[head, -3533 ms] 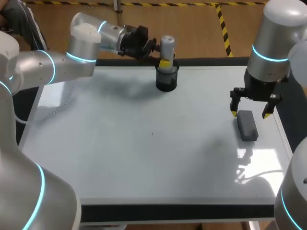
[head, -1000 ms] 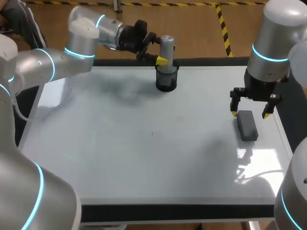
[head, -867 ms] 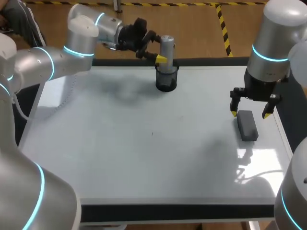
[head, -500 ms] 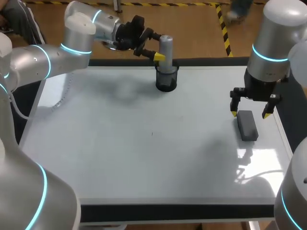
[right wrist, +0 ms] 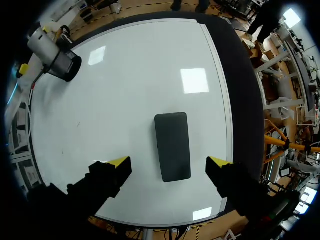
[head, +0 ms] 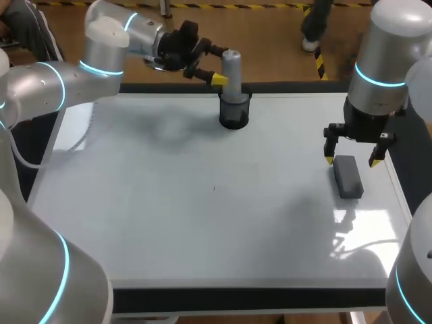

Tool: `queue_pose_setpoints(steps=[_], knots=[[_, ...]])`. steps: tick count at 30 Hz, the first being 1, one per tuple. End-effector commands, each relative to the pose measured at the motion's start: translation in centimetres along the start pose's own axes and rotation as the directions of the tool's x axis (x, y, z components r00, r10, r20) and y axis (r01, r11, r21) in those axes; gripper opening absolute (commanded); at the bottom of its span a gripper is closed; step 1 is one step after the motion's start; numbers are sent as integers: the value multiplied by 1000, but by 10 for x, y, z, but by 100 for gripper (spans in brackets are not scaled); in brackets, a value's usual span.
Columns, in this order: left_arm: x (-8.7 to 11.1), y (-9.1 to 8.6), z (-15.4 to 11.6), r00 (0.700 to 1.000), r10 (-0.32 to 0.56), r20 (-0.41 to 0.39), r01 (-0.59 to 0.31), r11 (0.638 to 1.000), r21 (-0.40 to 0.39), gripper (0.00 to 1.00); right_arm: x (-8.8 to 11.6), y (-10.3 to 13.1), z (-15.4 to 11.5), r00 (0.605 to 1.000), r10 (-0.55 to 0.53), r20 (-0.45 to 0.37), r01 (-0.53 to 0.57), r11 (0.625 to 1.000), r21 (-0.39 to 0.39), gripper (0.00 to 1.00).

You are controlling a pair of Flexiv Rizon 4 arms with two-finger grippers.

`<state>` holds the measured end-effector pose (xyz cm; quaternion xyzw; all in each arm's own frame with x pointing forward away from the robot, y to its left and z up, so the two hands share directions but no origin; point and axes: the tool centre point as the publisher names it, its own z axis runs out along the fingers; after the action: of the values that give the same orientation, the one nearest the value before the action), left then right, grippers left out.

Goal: Pick up the inspection probe, press it on each red-marked spot on the whiteboard one by one, put down the probe, pick up the eraser, and wipe off all the red marks.

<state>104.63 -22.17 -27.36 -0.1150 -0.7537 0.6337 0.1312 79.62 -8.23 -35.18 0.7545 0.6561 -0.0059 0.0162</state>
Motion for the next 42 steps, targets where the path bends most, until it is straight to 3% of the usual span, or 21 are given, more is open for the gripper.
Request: queue_pose_setpoints(steps=[1, 18, 42], knots=[[4, 2, -4, 1000, 0, 13, 0, 1000, 2, 100, -1, -1, -1, 1000, -1, -1, 1, 1000, -1, 100], [8, 12, -26, 998, -11, 54, 11, 1000, 5, 100, -1, -1, -1, 1000, -1, -1, 1, 1000, -1, 100], [27, 5, -60, 992, 1, 123, 2, 1000, -21, 100, -1, -1, -1, 1000, -1, -1, 1, 1000, -1, 100]])
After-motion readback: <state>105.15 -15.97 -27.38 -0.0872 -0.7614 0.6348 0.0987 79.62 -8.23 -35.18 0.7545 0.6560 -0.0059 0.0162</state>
